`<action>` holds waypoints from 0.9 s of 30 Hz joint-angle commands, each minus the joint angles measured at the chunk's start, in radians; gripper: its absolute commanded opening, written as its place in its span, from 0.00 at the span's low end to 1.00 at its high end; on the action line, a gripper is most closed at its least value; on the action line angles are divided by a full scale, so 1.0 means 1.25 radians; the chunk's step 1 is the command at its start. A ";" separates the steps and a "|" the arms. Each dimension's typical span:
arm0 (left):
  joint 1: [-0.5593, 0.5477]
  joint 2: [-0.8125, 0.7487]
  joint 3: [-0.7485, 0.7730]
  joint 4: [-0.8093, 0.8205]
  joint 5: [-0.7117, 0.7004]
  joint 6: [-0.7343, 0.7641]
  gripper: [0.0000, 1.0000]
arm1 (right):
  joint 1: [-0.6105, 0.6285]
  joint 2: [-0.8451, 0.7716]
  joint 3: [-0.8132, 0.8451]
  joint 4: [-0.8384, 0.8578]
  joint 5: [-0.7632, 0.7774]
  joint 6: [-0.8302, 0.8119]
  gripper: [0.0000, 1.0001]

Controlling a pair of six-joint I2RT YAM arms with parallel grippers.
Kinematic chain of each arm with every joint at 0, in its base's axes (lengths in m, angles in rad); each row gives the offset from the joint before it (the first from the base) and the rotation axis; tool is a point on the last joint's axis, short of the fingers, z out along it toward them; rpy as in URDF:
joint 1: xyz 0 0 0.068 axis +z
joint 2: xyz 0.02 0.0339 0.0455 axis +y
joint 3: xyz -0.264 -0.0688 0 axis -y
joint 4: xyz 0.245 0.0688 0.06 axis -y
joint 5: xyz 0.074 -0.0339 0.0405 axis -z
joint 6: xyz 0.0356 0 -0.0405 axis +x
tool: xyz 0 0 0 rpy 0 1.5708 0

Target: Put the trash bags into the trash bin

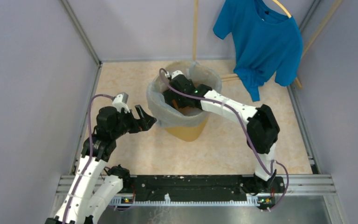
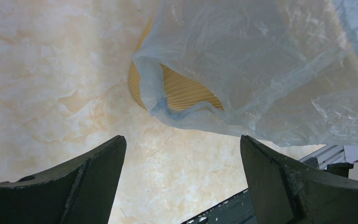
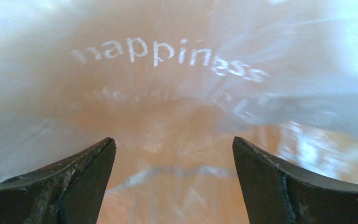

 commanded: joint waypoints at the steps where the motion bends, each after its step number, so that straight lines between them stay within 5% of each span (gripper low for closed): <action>1: -0.002 -0.036 0.029 -0.012 -0.041 -0.013 0.98 | 0.003 -0.194 0.041 -0.024 0.022 -0.028 0.98; 10: -0.002 -0.098 0.123 -0.045 -0.164 0.024 0.98 | 0.003 -0.514 0.008 -0.057 0.009 -0.064 0.99; 22: -0.002 -0.079 0.362 -0.001 -0.260 0.115 0.98 | 0.003 -0.952 -0.247 -0.081 0.217 -0.051 0.99; 27: -0.002 -0.080 0.350 0.017 -0.247 0.092 0.99 | 0.002 -0.999 -0.440 -0.056 0.083 -0.036 0.99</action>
